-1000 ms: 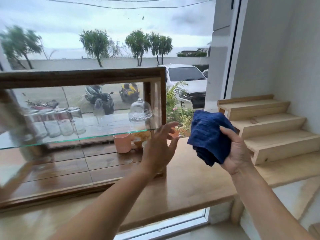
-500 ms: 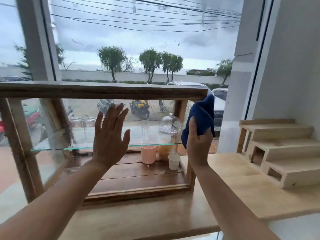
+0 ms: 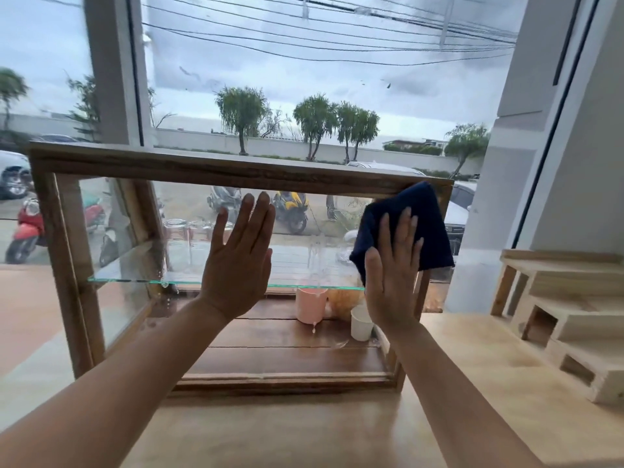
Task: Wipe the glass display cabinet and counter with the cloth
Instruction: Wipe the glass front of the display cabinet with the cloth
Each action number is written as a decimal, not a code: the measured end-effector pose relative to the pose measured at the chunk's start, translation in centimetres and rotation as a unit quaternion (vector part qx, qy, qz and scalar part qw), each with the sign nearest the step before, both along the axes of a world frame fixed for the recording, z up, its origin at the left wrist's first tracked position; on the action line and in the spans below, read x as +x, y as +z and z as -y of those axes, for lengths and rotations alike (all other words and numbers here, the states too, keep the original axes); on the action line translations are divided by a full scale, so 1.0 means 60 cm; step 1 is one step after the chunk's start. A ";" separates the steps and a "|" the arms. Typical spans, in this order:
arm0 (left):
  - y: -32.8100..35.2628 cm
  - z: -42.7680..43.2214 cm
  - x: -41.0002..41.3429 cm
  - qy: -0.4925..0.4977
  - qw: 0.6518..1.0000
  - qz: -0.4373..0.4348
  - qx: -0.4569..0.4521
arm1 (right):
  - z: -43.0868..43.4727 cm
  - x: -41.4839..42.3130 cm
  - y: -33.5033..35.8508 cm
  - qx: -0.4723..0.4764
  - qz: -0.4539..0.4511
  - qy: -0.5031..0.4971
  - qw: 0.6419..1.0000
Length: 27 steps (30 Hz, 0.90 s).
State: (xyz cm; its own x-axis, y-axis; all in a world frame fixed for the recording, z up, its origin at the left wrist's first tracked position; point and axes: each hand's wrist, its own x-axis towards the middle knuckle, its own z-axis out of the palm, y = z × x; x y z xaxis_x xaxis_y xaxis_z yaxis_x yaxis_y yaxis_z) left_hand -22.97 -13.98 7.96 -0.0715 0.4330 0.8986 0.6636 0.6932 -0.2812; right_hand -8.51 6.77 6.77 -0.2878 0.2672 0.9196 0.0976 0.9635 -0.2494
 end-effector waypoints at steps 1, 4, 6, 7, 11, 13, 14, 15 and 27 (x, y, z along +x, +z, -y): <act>-0.002 -0.003 0.002 0.001 1.000 0.003 0.005 | 0.012 -0.013 0.003 0.005 -0.001 -0.002 1.000; -0.003 -0.004 0.001 0.015 1.000 0.002 0.004 | 0.044 -0.048 -0.013 0.140 0.052 -0.046 0.988; 0.000 -0.001 0.000 0.024 1.000 -0.004 -0.007 | 0.033 -0.046 -0.043 0.232 0.092 -0.060 0.967; 0.000 0.001 0.000 0.025 1.000 -0.006 -0.012 | 0.016 -0.035 -0.058 0.239 0.094 -0.078 0.963; -0.016 0.019 -0.012 0.032 0.999 0.014 -0.006 | -0.044 0.010 -0.090 0.130 0.051 -0.193 0.971; -0.025 0.026 -0.018 0.030 0.999 0.016 -0.008 | -0.041 0.007 -0.069 0.100 0.048 -0.191 0.975; -0.028 0.028 -0.020 0.027 0.999 0.015 -0.010 | -0.030 -0.001 -0.052 0.093 0.045 -0.175 0.979; -0.028 0.028 -0.022 0.026 0.999 0.013 -0.012 | -0.017 -0.012 -0.034 0.093 0.041 -0.154 0.983; -0.009 0.060 -0.028 0.046 0.995 -0.005 -0.085 | -0.069 -0.012 -0.022 0.186 0.025 -0.182 0.965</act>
State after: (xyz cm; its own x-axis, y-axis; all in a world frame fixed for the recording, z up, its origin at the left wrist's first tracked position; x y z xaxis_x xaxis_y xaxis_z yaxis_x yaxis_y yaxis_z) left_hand -24.63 -17.55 7.39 -0.1095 0.5710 0.8136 0.5967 0.6924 -0.4056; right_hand -9.20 10.89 5.45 -0.2836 0.0119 0.9589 0.4488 0.8853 0.1217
